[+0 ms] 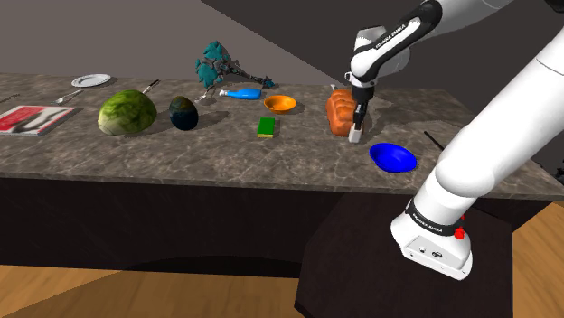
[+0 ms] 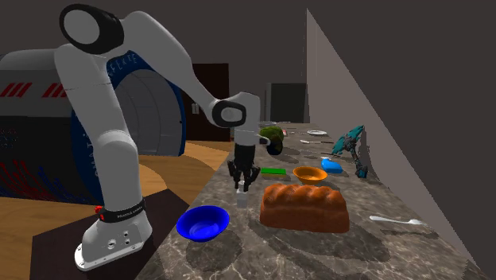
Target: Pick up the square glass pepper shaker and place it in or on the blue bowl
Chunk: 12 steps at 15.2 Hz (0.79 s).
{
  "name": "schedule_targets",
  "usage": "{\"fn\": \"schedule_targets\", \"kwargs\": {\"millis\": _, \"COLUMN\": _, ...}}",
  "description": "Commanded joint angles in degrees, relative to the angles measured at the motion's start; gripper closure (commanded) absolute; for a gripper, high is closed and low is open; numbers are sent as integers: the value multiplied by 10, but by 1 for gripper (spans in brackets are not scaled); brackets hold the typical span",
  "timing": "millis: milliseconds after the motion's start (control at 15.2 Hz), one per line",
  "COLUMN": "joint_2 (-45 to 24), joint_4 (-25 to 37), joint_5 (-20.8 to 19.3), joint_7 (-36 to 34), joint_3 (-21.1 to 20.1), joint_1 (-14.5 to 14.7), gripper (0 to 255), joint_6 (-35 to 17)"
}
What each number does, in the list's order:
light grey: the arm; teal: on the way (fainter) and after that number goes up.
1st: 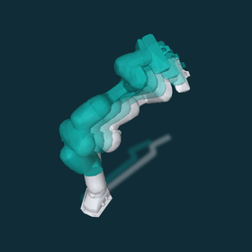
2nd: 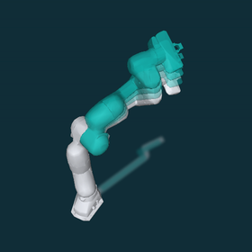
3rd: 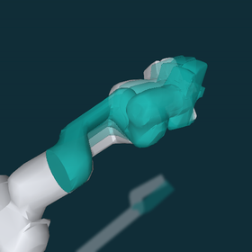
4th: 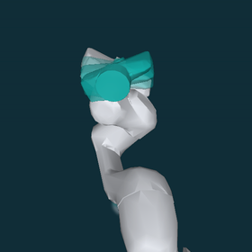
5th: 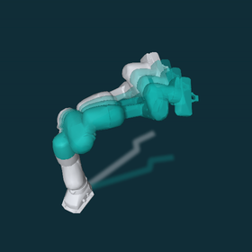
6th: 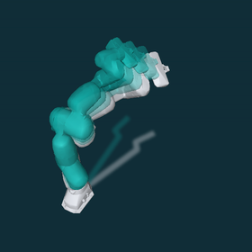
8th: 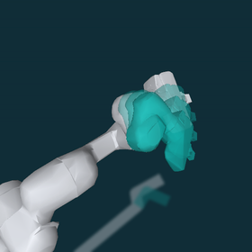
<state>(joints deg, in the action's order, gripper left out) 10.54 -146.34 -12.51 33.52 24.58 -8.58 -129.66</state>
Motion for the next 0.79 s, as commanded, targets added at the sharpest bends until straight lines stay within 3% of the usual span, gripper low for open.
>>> {"fn": "schedule_targets", "kwargs": {"millis": 0, "joint_2": 16, "joint_4": 4, "joint_5": -4, "joint_7": -3, "joint_3": -3, "joint_1": -1, "gripper": 255, "joint_6": 19}}
{"fn": "schedule_targets", "kwargs": {"millis": 726, "joint_2": 74, "joint_4": 45, "joint_5": -10, "joint_7": -7, "joint_3": -17, "joint_1": -3, "gripper": 255, "joint_6": 117}}
